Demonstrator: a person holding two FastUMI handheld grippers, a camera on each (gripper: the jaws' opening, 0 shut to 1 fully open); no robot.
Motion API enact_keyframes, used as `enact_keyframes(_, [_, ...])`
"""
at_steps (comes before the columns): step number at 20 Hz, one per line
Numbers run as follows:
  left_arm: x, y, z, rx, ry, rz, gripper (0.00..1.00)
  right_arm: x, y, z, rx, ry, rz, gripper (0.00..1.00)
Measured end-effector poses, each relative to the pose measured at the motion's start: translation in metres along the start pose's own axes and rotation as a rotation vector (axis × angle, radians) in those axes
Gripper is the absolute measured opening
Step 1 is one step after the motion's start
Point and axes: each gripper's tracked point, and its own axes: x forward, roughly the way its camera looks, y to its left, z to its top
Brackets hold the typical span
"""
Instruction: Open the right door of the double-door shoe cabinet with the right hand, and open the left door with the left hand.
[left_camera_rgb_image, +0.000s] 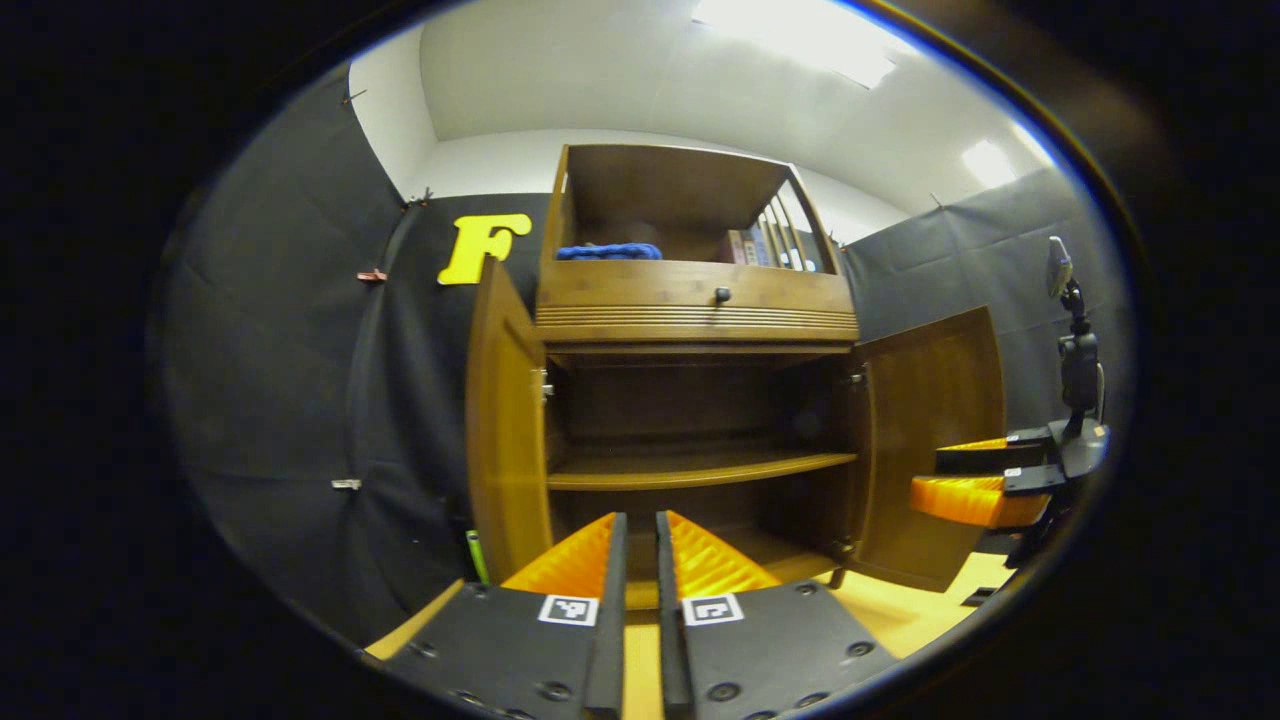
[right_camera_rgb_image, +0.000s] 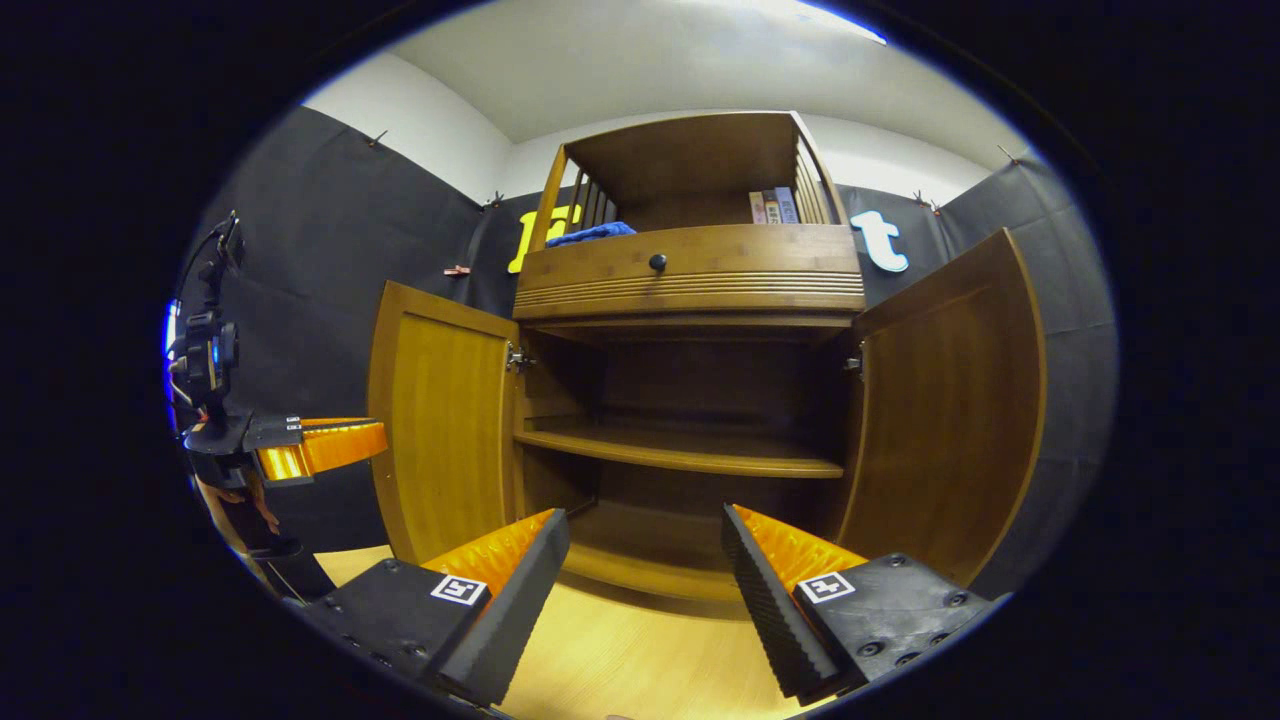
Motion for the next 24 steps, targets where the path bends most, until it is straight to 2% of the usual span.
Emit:
enact_keyframes(4, [0.011,-0.019,0.002,-0.012,0.028,-0.041,0.96,-0.012,-0.008,0.011,-0.015,-0.021,-0.048,0.96])
enact_keyframes(9, [0.017,-0.031,0.005,-0.070,0.054,-0.089,0.94,-0.021,-0.017,0.023,-0.020,-0.031,-0.084,0.96])
enact_keyframes(12, [0.023,-0.035,0.009,-0.046,0.032,-0.076,0.95,-0.024,-0.026,0.029,-0.026,-0.038,-0.114,0.96])
enact_keyframes(17, [0.033,-0.061,0.008,-0.023,0.028,-0.106,0.94,-0.022,-0.036,0.030,0.004,-0.024,-0.135,0.97])
enact_keyframes(24, [0.034,-0.070,0.003,-0.001,0.021,-0.114,0.94,-0.024,-0.058,0.029,-0.008,-0.012,-0.178,0.98])
